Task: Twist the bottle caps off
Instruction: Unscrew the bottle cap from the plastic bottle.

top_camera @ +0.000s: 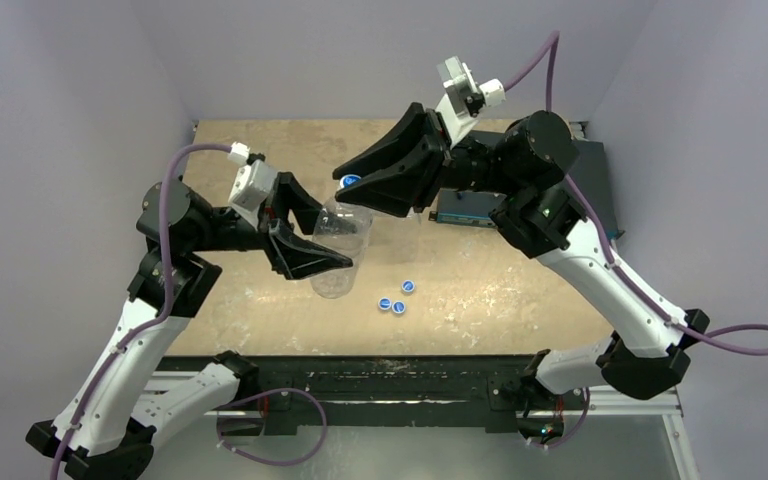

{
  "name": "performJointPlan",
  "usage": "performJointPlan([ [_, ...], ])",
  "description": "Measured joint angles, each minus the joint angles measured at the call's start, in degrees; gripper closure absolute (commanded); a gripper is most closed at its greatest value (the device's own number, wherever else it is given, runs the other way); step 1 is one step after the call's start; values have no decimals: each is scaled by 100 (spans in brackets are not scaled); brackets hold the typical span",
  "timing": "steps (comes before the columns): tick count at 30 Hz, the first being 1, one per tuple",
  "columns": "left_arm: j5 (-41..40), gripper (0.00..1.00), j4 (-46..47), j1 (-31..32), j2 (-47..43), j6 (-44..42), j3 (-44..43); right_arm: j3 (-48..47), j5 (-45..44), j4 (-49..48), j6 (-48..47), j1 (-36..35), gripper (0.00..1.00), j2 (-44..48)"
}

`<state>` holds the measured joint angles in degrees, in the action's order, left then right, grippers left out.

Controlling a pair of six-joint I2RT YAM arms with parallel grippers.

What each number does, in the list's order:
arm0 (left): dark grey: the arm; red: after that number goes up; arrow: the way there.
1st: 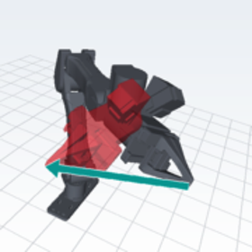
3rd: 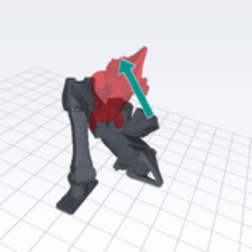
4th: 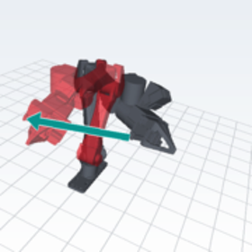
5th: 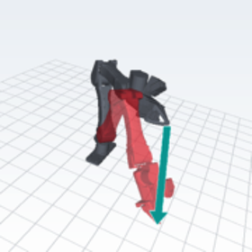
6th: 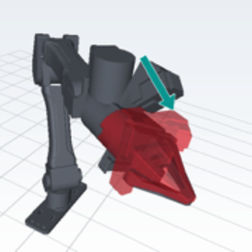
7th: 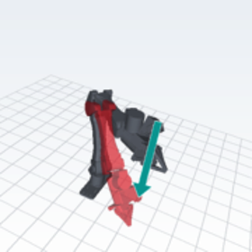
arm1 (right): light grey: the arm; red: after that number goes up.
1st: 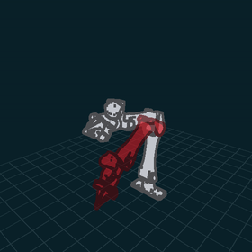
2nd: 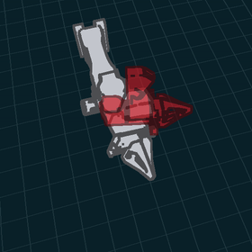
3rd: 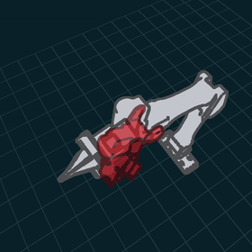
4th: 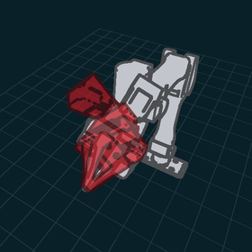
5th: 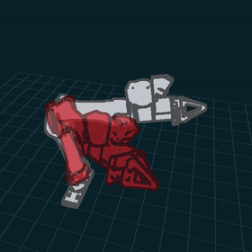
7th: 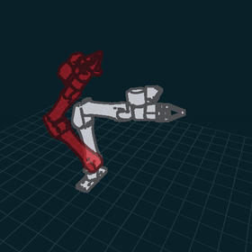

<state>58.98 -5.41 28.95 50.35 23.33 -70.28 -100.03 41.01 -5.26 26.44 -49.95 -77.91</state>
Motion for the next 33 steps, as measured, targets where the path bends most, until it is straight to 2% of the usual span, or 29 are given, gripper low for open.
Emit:
performJointPlan([
  [5, 531, 90, 107, 7, 24, 144, 0, -2, 750, -286, 26, 13, 100, -55],
  [6, 557, 90, 63, 9, 28, 114, 0, -4, 782, -247, -4, 15, 91, -57],
  [7, 562, 91, 7, 7, 33, 83, -2, -15, 769, -166, -55, 20, 75, -55],
  [8, 538, 91, -92, 9, 37, -22, -7, -35, 706, -46, -114, 20, 64, -55],
  [11, 304, 92, -487, 7, 70, -415, -116, -68, 76, 380, -352, -4, 23, 9],
  [13, -37, 92, -737, 15, 90, -793, -205, 37, -529, 505, -452, -17, 10, 120],
  [15, -459, 91, -931, 48, 72, -1132, -267, 299, -1121, 540, -549, -7, 2, 308],
  [20, -1705, 92, -1215, 48, 11, -1836, -275, 389, -2197, 713, -654, -114, 1, 494],
  [25, -2938, 96, -1399, 48, 20, -2465, -275, -682, -3696, 1425, -809, -730, 3, 20],
  [29, -3775, 96, -1456, 50, 20, -2874, -267, -1801, -4905, 2035, -850, -1067, 11, -693],
  [33, -4264, 95, -1537, 50, 20, -3110, -247, -2146, -5628, 2492, -839, -1147, 22, -1180],
])
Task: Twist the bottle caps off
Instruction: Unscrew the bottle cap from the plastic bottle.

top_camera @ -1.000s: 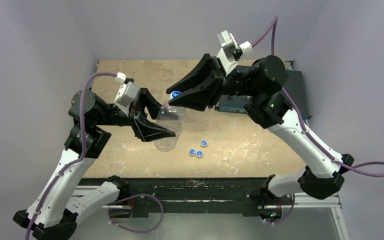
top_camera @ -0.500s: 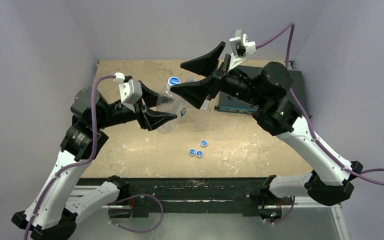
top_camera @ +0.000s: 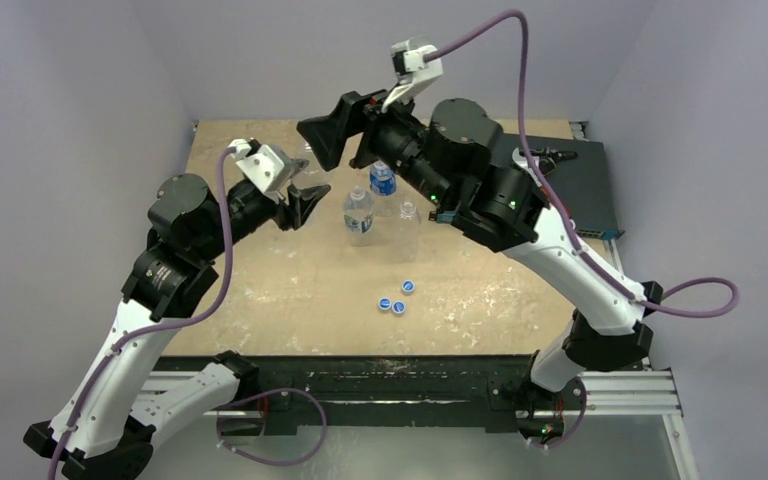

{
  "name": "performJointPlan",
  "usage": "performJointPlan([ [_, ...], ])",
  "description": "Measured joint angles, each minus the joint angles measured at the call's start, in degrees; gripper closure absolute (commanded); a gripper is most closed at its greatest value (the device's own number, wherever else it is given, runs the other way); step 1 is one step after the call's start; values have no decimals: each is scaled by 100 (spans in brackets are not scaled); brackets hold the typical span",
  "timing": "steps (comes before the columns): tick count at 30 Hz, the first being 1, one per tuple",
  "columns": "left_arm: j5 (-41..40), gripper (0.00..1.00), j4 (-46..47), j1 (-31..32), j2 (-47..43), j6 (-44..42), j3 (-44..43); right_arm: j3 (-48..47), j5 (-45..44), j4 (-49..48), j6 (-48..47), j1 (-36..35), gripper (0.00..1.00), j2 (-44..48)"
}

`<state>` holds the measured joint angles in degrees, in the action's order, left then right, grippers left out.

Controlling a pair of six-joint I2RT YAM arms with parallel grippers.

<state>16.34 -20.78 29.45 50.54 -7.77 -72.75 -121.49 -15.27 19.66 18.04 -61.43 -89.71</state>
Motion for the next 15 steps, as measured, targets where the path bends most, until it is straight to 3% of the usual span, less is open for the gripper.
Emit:
performJointPlan([
  [7, -214, 96, -37, -2, -9, -107, 7, -11, -424, 313, 83, -9, 47, -382],
  [15, -223, 96, -55, 20, -9, -107, 28, -11, -476, 181, 160, -42, 48, -363],
])
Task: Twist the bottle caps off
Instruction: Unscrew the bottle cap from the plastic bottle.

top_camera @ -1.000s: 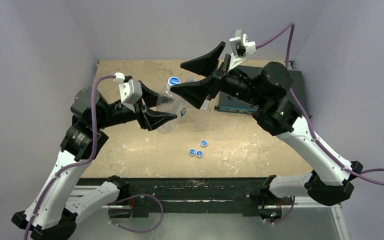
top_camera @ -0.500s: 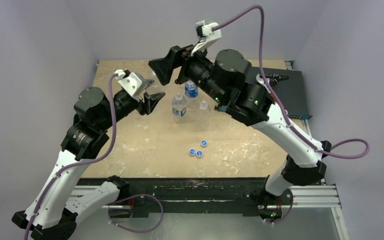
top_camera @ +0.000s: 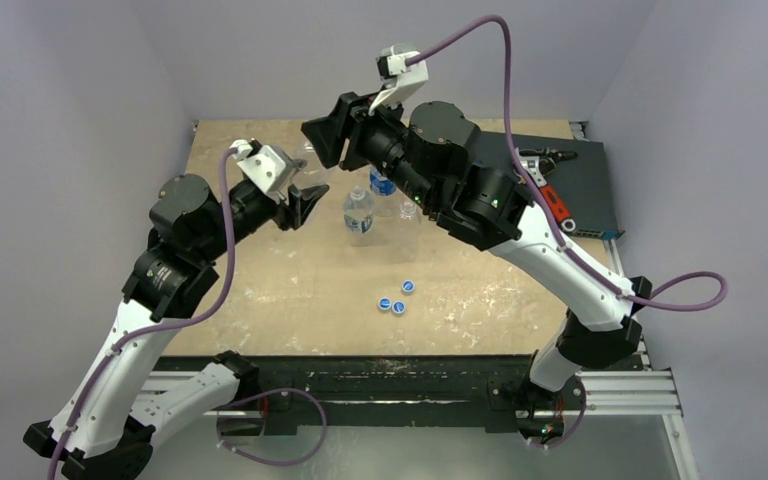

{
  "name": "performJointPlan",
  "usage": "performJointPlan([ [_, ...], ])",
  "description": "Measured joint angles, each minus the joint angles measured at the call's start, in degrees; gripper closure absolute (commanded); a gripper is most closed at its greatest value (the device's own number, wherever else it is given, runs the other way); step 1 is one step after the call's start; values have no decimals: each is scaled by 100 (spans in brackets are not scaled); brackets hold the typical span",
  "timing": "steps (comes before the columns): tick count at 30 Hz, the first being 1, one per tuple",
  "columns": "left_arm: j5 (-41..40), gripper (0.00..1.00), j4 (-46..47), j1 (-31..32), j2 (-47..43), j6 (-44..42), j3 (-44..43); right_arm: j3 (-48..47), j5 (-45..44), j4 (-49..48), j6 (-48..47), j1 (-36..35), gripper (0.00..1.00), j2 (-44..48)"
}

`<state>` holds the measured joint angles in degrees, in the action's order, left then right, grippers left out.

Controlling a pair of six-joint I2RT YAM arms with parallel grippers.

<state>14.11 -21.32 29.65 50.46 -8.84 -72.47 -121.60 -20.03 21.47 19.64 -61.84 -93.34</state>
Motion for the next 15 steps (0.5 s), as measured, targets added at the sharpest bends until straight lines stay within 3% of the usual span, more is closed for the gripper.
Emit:
performJointPlan([
  [2, 0, 96, -2, 0, 0, 2, 2, 0, 0, -11, 20, 0, 51, 0],
  [9, 7, 96, -46, 0, 2, 26, 7, 15, 9, -55, -9, -7, 97, 0],
  [15, 24, 96, -66, 0, 7, 55, 20, 72, 24, -94, -24, -2, 100, 4],
])
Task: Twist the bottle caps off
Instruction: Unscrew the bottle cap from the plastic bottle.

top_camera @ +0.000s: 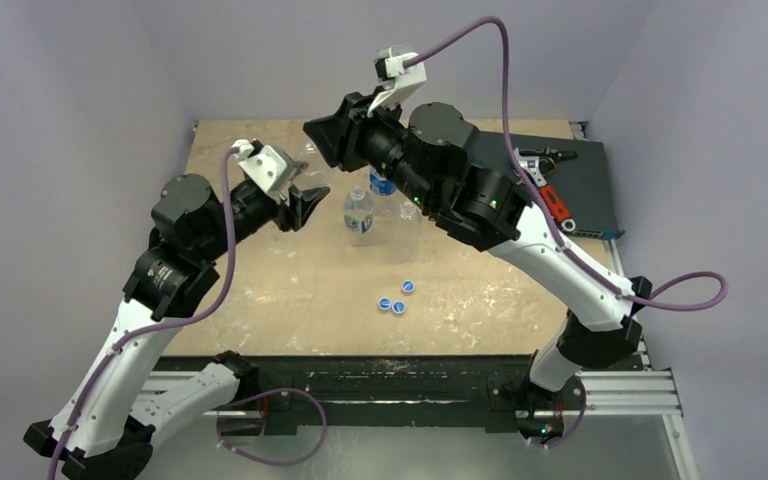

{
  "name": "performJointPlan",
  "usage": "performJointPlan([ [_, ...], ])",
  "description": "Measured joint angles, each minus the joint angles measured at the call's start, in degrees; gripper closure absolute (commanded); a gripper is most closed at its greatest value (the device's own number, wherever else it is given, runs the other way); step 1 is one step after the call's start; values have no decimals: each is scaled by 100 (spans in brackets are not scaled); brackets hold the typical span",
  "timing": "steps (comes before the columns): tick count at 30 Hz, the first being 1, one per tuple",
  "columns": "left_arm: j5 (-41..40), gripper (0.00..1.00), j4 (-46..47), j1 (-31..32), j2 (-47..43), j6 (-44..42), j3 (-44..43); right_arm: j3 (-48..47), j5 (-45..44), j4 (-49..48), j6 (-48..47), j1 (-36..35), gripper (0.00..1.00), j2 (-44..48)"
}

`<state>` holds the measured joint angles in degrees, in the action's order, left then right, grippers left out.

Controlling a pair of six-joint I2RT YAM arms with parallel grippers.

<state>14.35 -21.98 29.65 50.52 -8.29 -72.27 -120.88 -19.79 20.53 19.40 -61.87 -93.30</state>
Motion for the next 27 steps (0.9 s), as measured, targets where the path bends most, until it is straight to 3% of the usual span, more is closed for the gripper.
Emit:
performJointPlan([
  [7, 610, 97, 15, -28, -15, 280, -15, 192, 518, 17, -118, 61, 100, 256],
  [8, 1172, 96, 48, -39, -17, 540, -70, 389, 1019, 11, -195, 151, 100, 514],
  [10, 1384, 96, 70, -42, -17, 636, -81, 505, 1292, -98, -219, 208, 100, 616],
  [16, 3025, 96, 345, -57, 35, 1499, -105, 1836, 3853, -1115, -52, 870, 100, 1585],
  [21, 3969, 96, 769, -59, 42, 2164, -107, 1880, 5235, -1659, 79, 988, 100, 1591],
  [27, 4699, 96, 1088, -46, 66, 2640, -107, 1880, 6205, -2046, 175, 1019, 100, 1563],
])
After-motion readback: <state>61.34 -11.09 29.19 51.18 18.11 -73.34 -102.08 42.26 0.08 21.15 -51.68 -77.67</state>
